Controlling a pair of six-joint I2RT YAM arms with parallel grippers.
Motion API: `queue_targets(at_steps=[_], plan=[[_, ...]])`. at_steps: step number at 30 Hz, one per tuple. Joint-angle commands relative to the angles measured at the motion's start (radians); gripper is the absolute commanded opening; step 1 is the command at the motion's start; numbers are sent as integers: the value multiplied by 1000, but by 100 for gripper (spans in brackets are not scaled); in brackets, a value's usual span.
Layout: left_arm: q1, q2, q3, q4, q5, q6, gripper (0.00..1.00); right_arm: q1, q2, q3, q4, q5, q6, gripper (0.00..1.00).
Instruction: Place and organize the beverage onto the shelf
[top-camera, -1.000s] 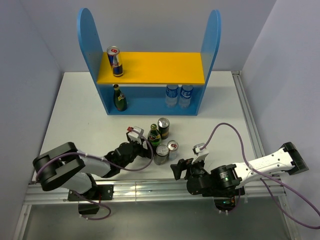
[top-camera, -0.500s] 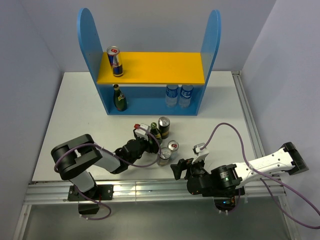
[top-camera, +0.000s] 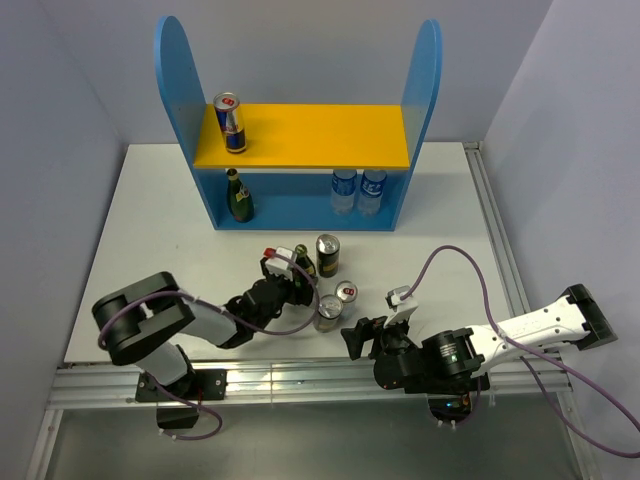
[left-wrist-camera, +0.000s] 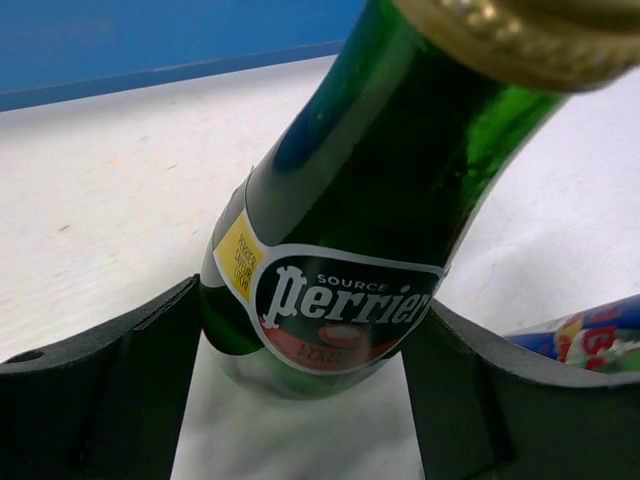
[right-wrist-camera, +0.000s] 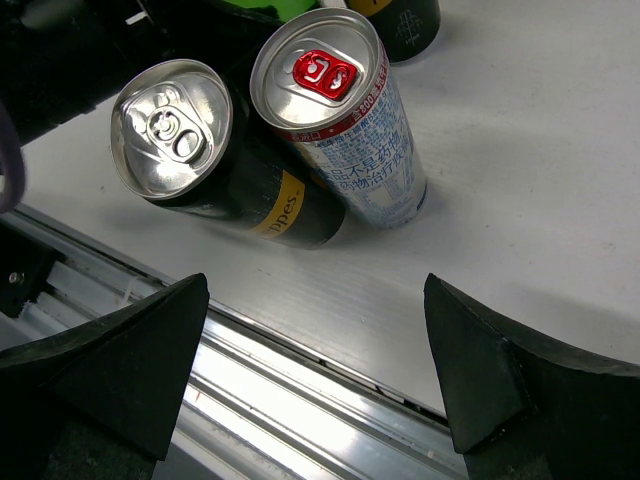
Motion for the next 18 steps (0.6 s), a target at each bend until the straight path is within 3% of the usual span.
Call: queue_targets(at_steps=[1,5,9,18], plan=[[-2,-154,-19,-25,-110,6,0,8,2,32,9,48,6,95],[-1,-271,-17,-105,-193,54,0,10,13,35,10,48,4,95],[51,-307,21,-142,-167,100,0,10,16,37,14,47,0,95],[286,-181,141,-60,-17,123,0,10,0,29,18,42,-5,95]])
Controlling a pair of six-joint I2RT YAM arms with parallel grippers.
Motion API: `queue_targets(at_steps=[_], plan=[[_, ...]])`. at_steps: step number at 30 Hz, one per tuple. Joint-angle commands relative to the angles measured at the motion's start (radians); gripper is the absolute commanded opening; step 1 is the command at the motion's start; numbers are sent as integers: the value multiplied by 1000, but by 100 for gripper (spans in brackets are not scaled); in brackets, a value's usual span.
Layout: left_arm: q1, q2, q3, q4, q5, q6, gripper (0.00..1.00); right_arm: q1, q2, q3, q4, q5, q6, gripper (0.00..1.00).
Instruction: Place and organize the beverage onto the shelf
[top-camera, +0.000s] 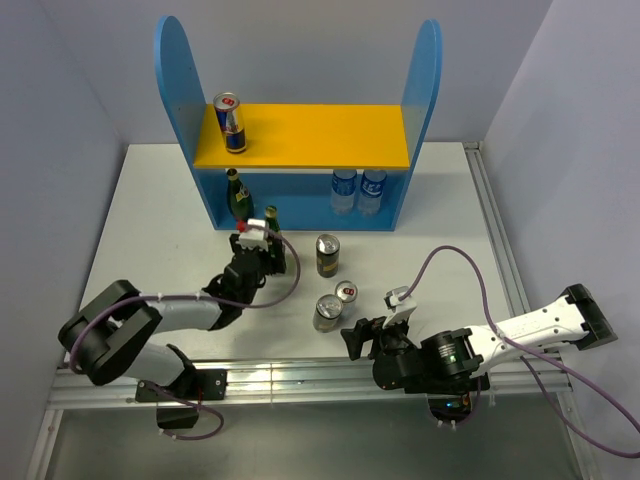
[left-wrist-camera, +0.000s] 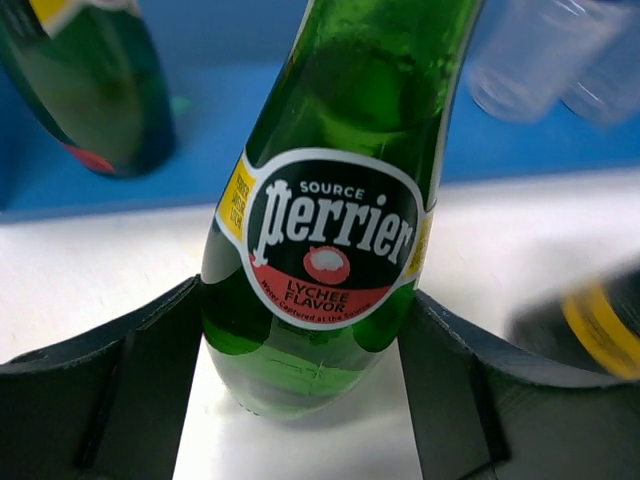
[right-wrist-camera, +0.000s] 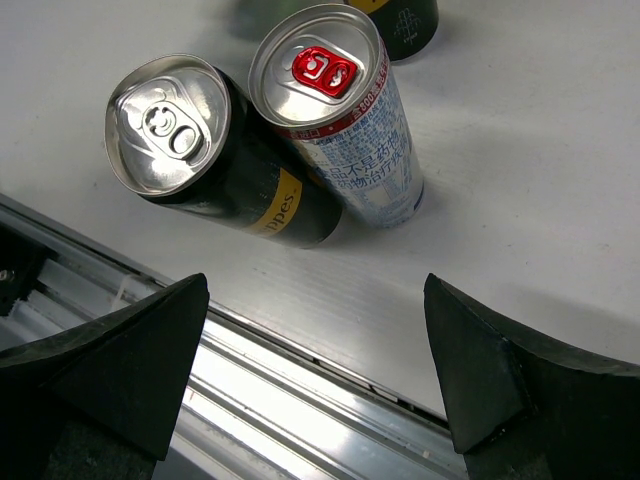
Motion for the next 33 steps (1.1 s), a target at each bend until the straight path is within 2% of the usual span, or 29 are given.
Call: queue_targets(at_steps=[1,9,15,20,25,28,30,33], plan=[[101,50,133,214,81,24,0,8,-13,29,19,44,3,95],[201,258,322,263,150,3,0,10,-26,25,15,45,4,95],[220,396,438,289,118,-15,0,10,-52,15,17,44,4,95],[220,482,494,335,73,-35,0,10,-79,5,19,45,4,95],[221,510,503,356,90,-31,0,10,-93,0,17,47,4,95],[221,495,547,217,78,-48,0,10,-90,2,15,47,4,95],[215,461,522,215,87,-48,0,10,-87,3,14,48,7,95],[191,397,517,70,55,-72,0,10,-79,6,11,50,10,95]])
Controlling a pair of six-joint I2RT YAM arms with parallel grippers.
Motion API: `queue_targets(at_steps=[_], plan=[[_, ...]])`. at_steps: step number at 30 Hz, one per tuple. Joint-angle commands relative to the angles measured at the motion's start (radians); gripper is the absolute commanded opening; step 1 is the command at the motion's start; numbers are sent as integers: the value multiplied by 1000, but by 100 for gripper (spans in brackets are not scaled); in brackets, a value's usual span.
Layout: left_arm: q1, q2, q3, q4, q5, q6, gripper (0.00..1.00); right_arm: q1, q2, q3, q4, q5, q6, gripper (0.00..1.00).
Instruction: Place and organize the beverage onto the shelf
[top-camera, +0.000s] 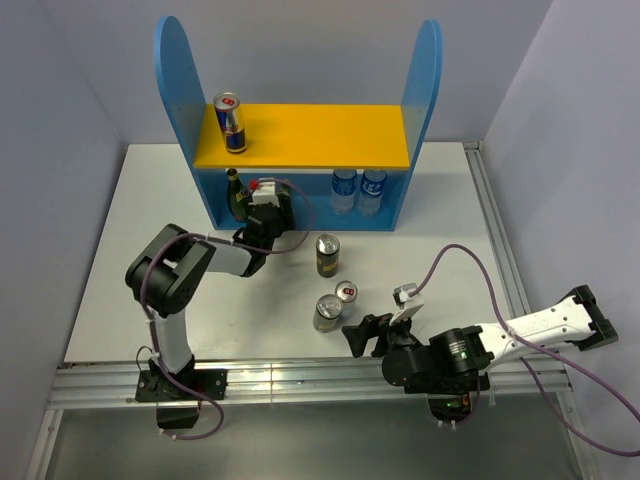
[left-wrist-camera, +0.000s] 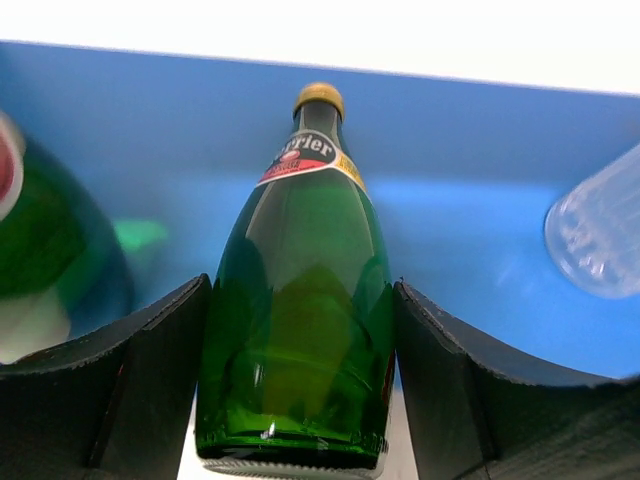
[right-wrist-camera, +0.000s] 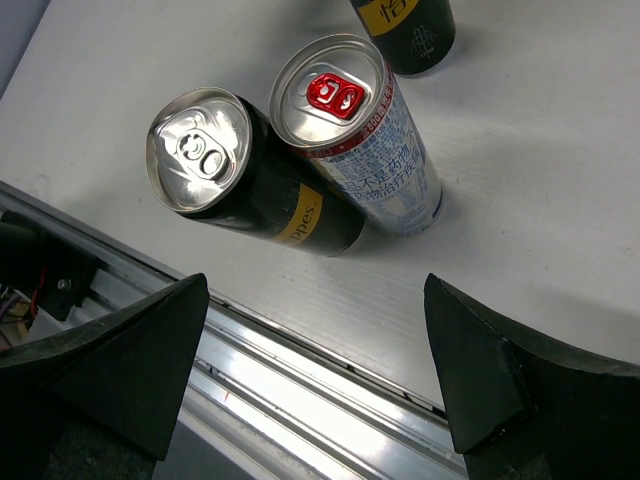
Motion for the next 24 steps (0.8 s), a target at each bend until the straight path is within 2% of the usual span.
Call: queue_targets(at_steps=[1,4,5,7,8,12,17,24], plan=[[-34,-141,45,-78,-49,-47,0,10,7,8,11,48,12,95],[-86,-231,12,-211,-93,-79,0,10,10,10,8,49,16,95],[-101,-284,2,-310,-115,-88,0,8,10,11,6,51,18,95],[-153,-343,-26,-427,-138,-157,0,10,11,11,3,52,19,95],[-166,-396,-35,-538,-121,-180,0,8,13,13,3,54,19,95],[-244,-533,-121,-723,-122,-335,0,8,13,13,0,54,22,95],[-345,-676,-233,-869,-162,-462,0,11,4,11,-9,57,30,95],[-446,-765,-311,-996,-155,-571,0,11,2,11,-11,57,32,95]])
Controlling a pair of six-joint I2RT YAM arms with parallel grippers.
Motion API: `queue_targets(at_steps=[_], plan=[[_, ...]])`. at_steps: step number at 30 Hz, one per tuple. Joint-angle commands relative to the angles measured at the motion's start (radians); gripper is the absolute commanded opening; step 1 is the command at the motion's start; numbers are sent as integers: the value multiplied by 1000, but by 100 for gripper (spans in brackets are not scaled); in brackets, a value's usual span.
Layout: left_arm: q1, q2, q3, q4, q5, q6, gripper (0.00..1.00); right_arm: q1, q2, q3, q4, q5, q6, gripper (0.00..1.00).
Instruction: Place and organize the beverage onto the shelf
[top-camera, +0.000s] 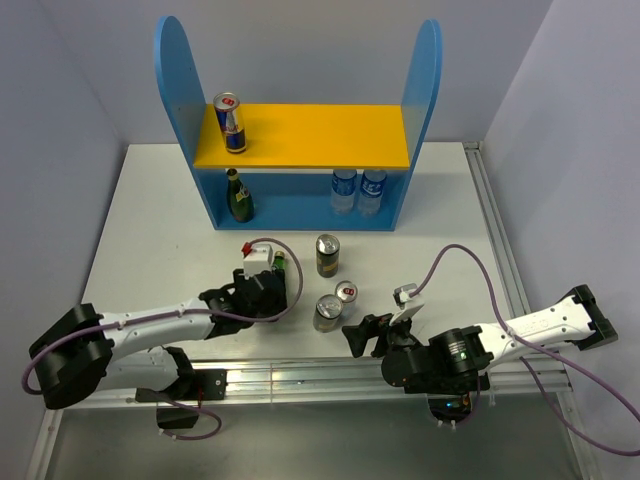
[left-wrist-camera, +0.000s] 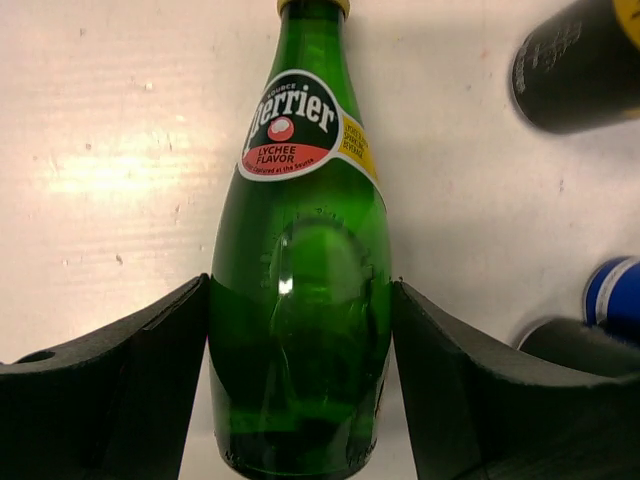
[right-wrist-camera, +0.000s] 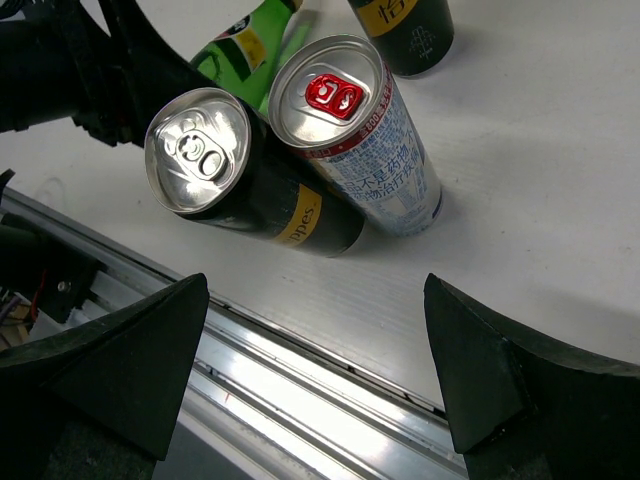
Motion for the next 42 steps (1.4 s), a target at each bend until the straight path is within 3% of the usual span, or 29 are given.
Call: queue_targets(at_steps=[1,10,11,13,15,16,17,18,42], plan=[[-36,-64,0,-36,-29,-103,0,8,-5,11,-7,50,21,95],[-71,14,110,-216,35,-116,1,8,26,23,-18,54,32,95],[-71,34,156,-257,41,-96,18,10,26,24,-19,54,32,95],[-71,109,201,-297,48,-71,36,8,25,24,-19,54,32,95],[-71,162,265,-345,61,-37,62,11,19,22,-19,56,32,95],[-73,186,282,-357,61,-34,67,10,14,19,-19,54,32,95],[-73,224,305,-365,64,-19,78,11,6,17,-19,54,35,95],[-71,240,314,-377,75,-11,99,13,2,16,-19,56,34,95],[44,476,497,-388,127,190,97,27,-34,4,-22,65,38,95]])
